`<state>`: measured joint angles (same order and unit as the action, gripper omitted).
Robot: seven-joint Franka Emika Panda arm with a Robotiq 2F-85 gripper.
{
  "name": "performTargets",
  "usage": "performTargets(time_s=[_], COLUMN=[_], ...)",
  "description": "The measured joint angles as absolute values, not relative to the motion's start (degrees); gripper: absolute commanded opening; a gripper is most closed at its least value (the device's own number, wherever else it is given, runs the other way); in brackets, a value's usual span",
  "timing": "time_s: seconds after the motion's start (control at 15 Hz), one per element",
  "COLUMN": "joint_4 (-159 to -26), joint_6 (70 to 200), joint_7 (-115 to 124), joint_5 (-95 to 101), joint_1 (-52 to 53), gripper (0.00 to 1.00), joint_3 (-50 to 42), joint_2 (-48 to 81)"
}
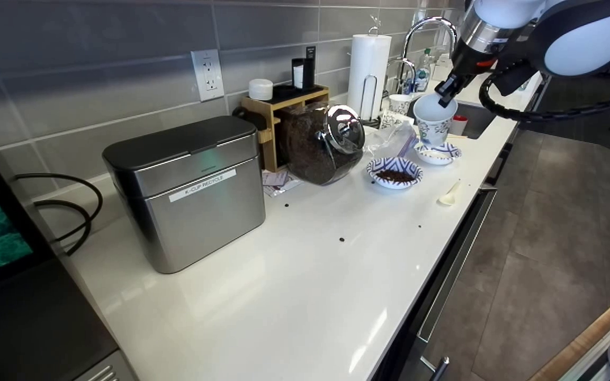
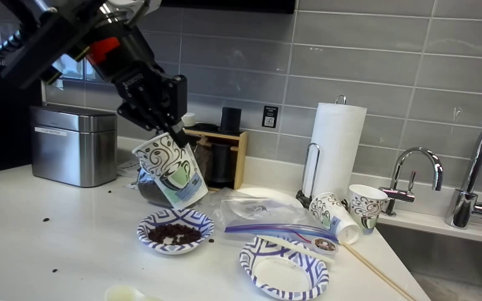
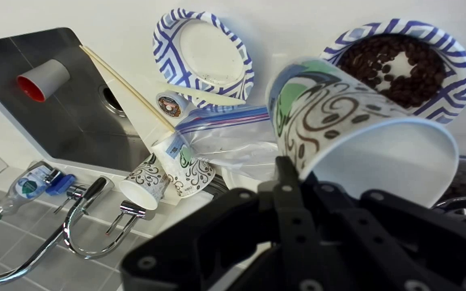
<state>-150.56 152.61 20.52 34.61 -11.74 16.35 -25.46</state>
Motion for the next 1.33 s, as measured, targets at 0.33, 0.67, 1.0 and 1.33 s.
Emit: performTargets(time_s=[0.33,0.67,1.0,1.33], joint_4=[-149.94,-149.38,-148.15,-147.54], joint_6=[151.06,150.77,150.77,150.77], joint_7=[22.92,30.46,40.78,43.29], joint_5=[40.18,54.25,67.33,69.66], joint_1=[-14.04,-22.86,-29.77,-31.47], gripper=[0.01,0.01,0.04,0.01], joint_3=[17.24,20.86,25.04,26.07], joint_2=[-25.66,-26.61,-26.55,-26.12])
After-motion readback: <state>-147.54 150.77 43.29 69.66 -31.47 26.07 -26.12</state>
